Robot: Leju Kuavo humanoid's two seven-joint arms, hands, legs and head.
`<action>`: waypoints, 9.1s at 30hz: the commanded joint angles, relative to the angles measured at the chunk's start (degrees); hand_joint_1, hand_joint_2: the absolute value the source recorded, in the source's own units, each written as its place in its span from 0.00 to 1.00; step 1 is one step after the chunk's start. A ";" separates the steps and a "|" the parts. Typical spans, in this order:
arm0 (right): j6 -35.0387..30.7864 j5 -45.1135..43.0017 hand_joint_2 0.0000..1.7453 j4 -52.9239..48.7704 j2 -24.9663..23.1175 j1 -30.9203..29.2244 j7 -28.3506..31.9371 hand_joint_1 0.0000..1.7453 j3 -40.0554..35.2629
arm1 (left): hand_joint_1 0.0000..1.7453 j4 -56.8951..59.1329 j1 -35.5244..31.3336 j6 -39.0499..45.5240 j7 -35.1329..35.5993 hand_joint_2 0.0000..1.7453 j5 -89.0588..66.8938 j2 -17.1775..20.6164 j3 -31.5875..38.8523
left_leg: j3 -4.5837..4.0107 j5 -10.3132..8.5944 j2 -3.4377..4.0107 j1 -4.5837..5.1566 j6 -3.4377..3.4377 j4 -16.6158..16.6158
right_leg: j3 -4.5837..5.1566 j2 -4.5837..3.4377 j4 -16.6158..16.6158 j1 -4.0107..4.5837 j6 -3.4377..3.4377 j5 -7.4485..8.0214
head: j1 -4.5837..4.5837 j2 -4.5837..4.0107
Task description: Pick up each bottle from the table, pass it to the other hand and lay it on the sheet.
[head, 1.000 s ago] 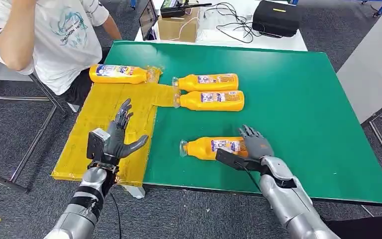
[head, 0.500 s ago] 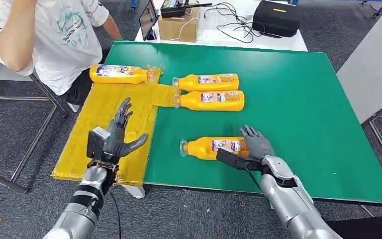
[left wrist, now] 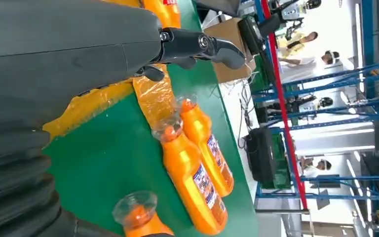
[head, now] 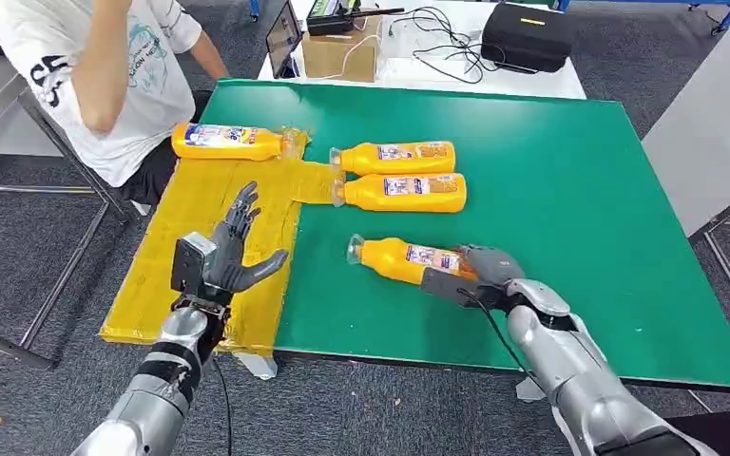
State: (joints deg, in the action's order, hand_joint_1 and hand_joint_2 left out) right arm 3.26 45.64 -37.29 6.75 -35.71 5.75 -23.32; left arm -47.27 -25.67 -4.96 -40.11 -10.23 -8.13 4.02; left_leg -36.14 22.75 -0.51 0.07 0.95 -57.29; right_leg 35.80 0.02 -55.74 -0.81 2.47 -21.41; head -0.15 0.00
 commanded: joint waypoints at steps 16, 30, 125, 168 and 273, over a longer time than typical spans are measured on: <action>-22.64 -17.46 1.00 -14.17 -14.94 11.99 8.73 1.00 7.76 | 0.00 2.38 -1.93 3.15 1.34 1.00 1.41 -2.01 -3.27 | 0.18 0.20 0.29 -0.08 -0.13 0.01 | -0.14 -0.25 -0.05 0.09 -0.15 -0.12 | 0.00 0.00; -26.84 -26.10 1.00 -19.00 -18.43 14.09 14.09 1.00 8.05 | 0.00 1.62 -2.41 4.86 6.10 1.00 4.81 -2.89 -6.27 | -0.03 0.17 -0.03 -0.09 -0.12 -0.04 | -0.02 0.05 -0.07 0.07 -0.13 -0.21 | 0.00 0.00; -22.25 -31.09 1.00 -15.25 -19.72 9.00 19.01 0.00 5.10 | 1.00 32.75 -12.90 29.21 25.81 1.00 -58.01 16.66 -30.66 | 0.20 0.14 0.23 -0.08 -0.15 0.11 | -0.08 -0.21 -0.01 0.06 -0.15 -0.07 | 0.00 0.02; -22.18 -21.72 1.00 -10.94 -14.26 10.84 11.76 0.00 2.90 | 0.00 8.02 0.04 20.15 0.11 1.00 -15.58 12.39 -6.29 | 0.13 0.20 0.03 -0.18 -0.17 0.02 | -0.13 -0.03 -0.03 0.15 -0.17 -0.21 | 0.02 0.00; -23.62 -22.66 1.00 0.31 -22.77 6.24 12.81 1.00 3.77 | 0.00 -4.31 1.18 -7.82 14.37 1.00 10.82 -3.42 -17.82 | 0.07 0.19 0.38 -0.06 -0.09 -0.01 | 0.00 -0.33 -0.03 0.07 -0.17 0.01 | 0.00 0.00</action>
State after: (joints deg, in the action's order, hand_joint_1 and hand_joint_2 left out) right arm -20.57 23.30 -43.45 -15.56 -25.33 18.62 -17.09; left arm -49.42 -24.78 -12.00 -27.12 -1.20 -13.35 -9.01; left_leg -36.42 22.75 -0.31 0.06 0.95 -57.26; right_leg 36.07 -0.19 -55.72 -0.80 2.41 -21.26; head -0.15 0.00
